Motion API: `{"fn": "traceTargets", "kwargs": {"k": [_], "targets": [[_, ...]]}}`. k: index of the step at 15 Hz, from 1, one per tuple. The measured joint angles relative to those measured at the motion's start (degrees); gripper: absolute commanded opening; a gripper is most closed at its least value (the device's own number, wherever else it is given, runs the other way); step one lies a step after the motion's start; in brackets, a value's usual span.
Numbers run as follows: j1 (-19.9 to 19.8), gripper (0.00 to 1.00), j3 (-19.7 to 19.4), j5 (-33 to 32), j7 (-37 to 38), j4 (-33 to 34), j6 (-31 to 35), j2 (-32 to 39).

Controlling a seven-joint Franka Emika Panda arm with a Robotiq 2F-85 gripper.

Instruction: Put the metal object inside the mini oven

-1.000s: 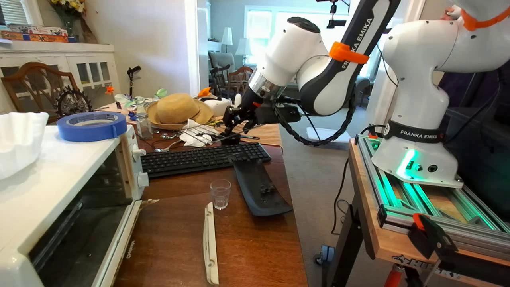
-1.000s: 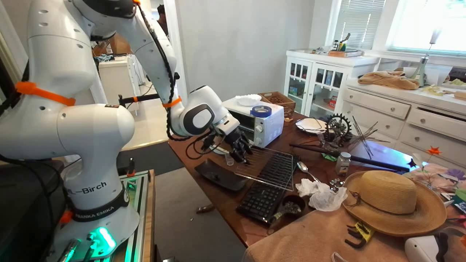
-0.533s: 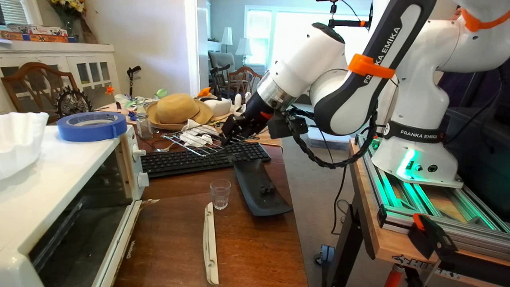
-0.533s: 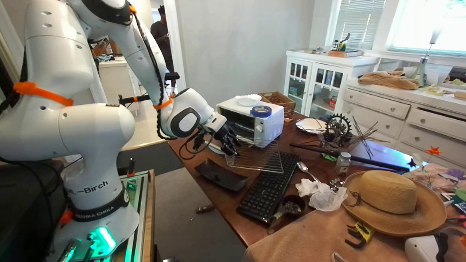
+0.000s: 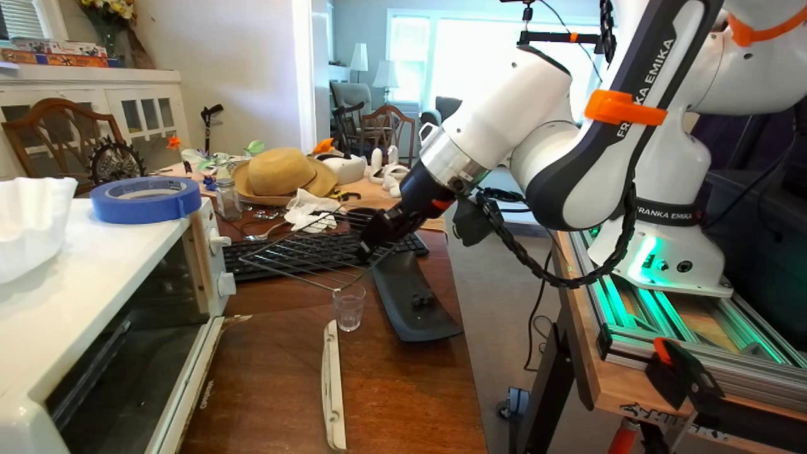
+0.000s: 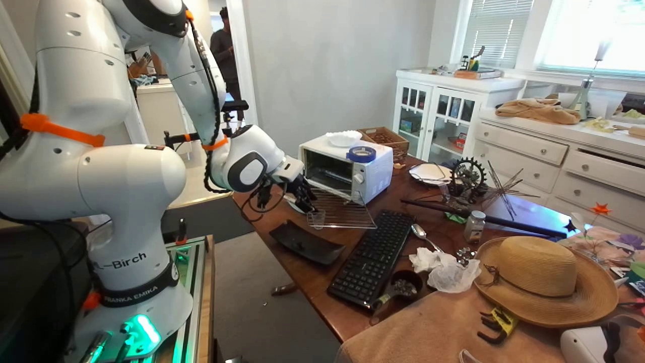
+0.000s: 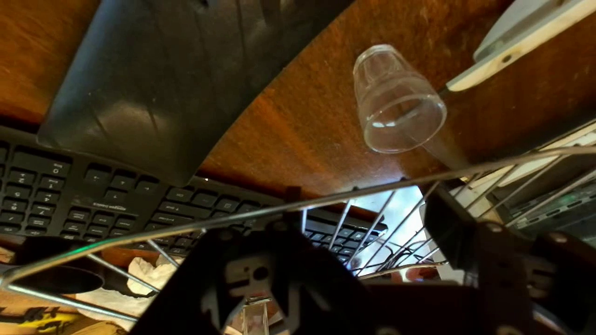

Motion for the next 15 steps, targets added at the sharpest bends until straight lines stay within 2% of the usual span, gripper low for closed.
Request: {"fn": "traceTargets", "kwargs": {"k": [12, 13, 15], "targets": [[-0.4, 0.68, 0.2, -0.1, 0.0, -0.2, 0.0, -0.3], [-0.4, 0.43, 0.2, -0.1, 0.0, -0.2, 0.0, -0.3], [-0.4, 0.43, 0.2, -0.1, 0.0, -0.2, 0.0, -0.3]]}}
